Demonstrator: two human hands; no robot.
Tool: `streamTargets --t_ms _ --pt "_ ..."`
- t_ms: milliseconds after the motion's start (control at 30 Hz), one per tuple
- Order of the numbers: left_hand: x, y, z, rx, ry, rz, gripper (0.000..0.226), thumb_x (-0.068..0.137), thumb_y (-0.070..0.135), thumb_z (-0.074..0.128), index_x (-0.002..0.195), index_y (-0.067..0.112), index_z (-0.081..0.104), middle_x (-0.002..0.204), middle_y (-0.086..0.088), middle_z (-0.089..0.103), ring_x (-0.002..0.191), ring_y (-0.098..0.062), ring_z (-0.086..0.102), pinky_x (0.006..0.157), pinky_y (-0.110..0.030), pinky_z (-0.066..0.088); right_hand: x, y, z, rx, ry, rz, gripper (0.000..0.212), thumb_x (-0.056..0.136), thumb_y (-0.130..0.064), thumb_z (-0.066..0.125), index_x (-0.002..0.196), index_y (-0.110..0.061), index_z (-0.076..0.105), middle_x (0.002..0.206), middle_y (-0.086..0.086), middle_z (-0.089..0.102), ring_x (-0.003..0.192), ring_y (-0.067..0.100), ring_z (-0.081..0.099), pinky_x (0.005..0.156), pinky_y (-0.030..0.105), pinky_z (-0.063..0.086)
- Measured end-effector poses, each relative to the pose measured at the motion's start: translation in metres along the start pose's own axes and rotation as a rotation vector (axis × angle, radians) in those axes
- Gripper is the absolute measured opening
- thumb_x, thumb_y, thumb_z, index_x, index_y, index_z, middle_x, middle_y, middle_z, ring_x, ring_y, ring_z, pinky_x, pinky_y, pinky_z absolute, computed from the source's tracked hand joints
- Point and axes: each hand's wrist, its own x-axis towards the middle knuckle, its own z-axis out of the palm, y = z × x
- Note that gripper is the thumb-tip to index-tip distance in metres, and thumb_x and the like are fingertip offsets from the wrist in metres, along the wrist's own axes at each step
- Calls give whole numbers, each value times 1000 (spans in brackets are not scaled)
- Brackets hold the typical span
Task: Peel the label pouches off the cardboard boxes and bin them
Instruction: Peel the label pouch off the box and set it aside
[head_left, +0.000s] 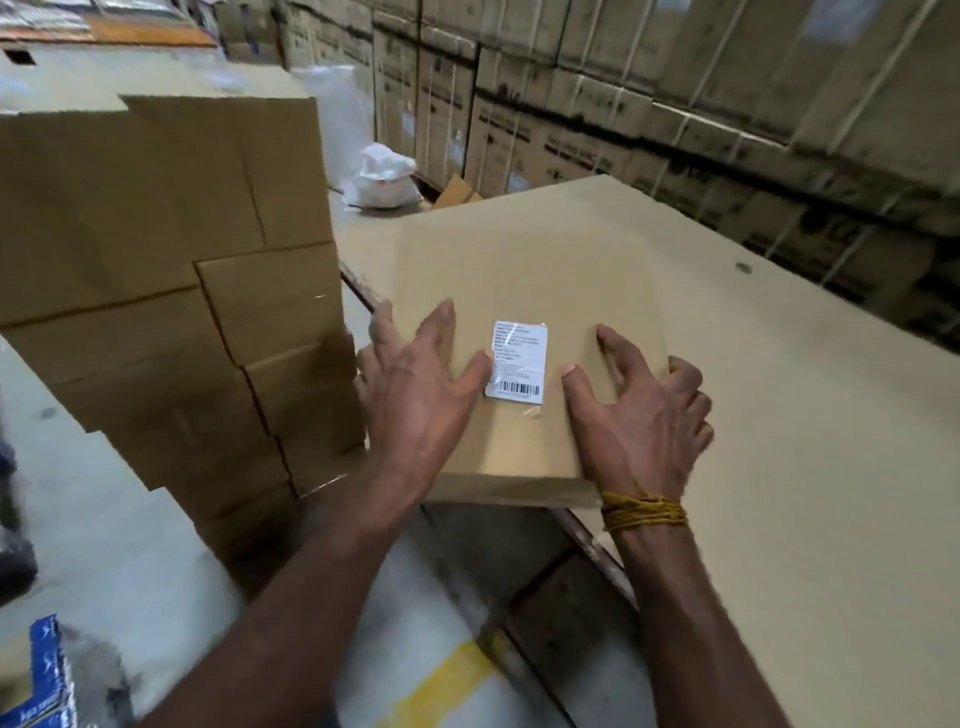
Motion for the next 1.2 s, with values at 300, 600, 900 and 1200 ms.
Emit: streamTargets --t_ms 300,600,900,1200 --pt "-34 117 99 28 -366 268 60 94 51 54 149 39 36 167 1 -2 136 -40 30 110 -44 28 37 125 -80 -142 93 292 50 89 -57 55 138 -49 49 138 16 40 124 38 40 108 46 28" --pt "-18 176 188 103 -642 410 54 94 47 52 147 39 40 164 -4 8 134 -40 31 109 -42 28 87 207 -88 -248 99 488 49 90 -56 51 137 -45 51 128 17 48 117 39 46 103 45 33" --pt "29 190 235 172 -658 644 46 94 48 49 140 40 47 149 1 30 130 -32 35 103 -41 32 126 234 -81 -249 109 539 45 90 -54 53 134 -46 54 137 12 47 127 34 43 106 43 30" --pt "85 221 292 -50 -798 801 28 94 22 54 120 26 63 139 -2 45 134 -24 41 105 -32 34 158 230 -72 -48 87 237 19 87 -22 62 99 -35 70 119 -7 52 109 7 54 98 27 45"
